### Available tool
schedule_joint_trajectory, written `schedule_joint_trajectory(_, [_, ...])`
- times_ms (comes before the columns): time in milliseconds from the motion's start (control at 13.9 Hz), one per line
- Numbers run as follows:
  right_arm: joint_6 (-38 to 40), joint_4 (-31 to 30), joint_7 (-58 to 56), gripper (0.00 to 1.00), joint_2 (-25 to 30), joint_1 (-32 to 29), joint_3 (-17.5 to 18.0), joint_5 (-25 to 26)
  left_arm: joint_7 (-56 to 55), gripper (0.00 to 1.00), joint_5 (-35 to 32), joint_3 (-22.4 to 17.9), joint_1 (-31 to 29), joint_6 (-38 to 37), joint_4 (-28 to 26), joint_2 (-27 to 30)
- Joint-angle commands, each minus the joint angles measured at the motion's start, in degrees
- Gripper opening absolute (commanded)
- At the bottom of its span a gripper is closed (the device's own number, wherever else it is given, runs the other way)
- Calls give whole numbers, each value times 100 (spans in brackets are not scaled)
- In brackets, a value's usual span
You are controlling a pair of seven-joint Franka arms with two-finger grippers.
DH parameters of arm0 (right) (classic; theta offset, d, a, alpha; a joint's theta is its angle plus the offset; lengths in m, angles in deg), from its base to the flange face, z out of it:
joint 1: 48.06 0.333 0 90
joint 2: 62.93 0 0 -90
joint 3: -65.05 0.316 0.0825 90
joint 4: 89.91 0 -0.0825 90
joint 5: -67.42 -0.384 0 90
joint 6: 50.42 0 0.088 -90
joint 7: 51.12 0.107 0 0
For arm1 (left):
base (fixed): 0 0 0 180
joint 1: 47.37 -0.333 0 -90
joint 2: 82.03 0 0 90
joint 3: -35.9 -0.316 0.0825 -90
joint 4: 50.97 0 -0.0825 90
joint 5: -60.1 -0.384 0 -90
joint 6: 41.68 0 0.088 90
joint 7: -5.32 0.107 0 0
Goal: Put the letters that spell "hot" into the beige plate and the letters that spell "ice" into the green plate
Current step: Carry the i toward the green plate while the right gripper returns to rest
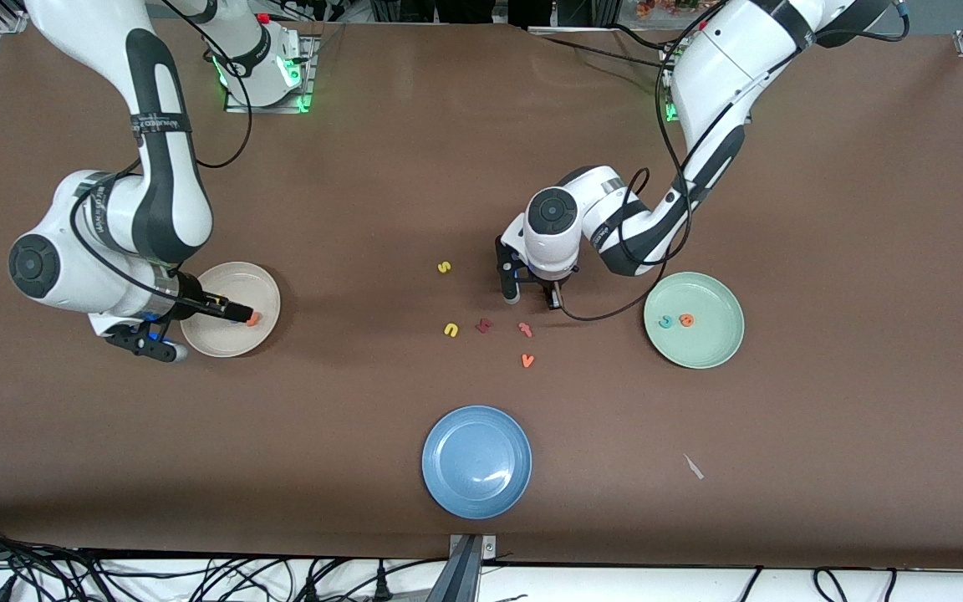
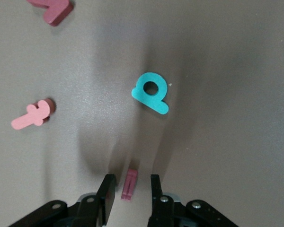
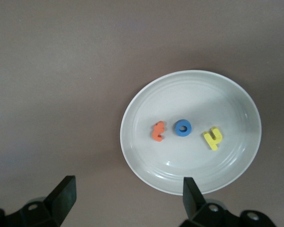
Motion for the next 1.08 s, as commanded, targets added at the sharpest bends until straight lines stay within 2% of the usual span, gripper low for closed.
schedule_joint_trajectory(0, [394,200,104,100,456,-574,576,620,84,32,-207,29,-37,79,-2,-12])
schedule_joint_trajectory(144, [543,174,104,100,940,-1347,1541,1657,75,0,-207,21,-37,114,7,-12])
schedule_joint_trajectory(288, [675,148,87,100,1257,-1788,2088,2336,66,0,-207,21,-37,114,24,-12])
schedule_joint_trajectory(432, [894,165,86,100,1565,-2228,2599,2461,75,0,-207,21,-55,88,51,23])
schedule_joint_trajectory(647, [1237,331,69,100,1925,-2536,2942,2585,267,0,-155,29,-256,-35,69,321])
schedule_joint_trajectory(863, [2132,920,51,100,2005,-2765,3145,2585,365,0,213,161,-616,-911,77,787])
schedule_joint_trajectory(1007, [2179,1008,51,100,2067,-2757,3146,2620,610,0,329,161,-906,-1221,77,963])
